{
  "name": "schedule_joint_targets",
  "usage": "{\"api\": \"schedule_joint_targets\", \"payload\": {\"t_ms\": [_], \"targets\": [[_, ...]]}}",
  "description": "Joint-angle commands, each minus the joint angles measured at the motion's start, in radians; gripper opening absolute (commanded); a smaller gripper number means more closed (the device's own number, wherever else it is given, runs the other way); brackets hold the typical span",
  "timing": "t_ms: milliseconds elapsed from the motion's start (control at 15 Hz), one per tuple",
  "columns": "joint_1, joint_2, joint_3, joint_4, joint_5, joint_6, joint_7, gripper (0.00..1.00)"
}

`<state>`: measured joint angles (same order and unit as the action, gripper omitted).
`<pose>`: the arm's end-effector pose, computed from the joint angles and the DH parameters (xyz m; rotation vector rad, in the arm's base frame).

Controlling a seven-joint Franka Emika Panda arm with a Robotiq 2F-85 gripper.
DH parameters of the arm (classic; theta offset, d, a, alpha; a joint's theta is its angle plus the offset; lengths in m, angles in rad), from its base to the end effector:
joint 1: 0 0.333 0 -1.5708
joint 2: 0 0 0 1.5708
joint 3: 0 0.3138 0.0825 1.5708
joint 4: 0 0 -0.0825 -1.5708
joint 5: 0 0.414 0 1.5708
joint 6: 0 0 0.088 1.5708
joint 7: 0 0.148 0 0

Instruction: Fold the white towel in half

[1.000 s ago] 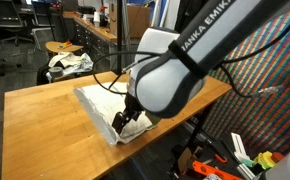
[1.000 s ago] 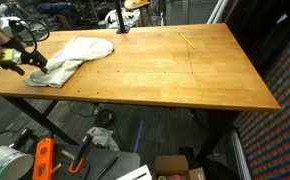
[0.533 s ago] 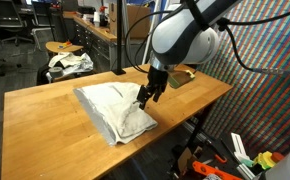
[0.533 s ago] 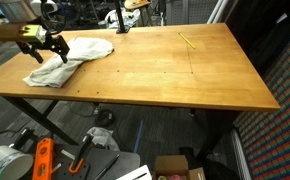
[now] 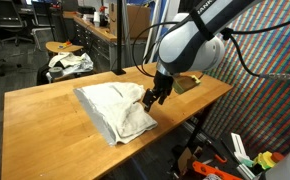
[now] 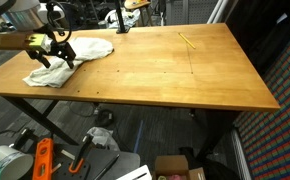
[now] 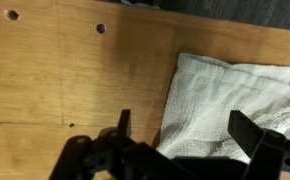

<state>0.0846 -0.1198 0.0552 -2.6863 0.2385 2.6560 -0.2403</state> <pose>0.4356 0.0582 0.2121 -3.0175 -0.2629 -0.1442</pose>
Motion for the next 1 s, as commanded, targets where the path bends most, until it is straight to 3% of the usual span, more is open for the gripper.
{"api": "schedule_joint_targets", "payload": {"t_ms": [0,600,933], "targets": [[0.013,-0.029,0.035,-0.048,-0.083,0.077,0.136,1.0],[0.0,0.038,0.156,-0.003,-0.376,0.098,0.581,1.0],[-0.001,0.116,0.147,0.039,-0.536,0.092,0.767,1.0]]}}
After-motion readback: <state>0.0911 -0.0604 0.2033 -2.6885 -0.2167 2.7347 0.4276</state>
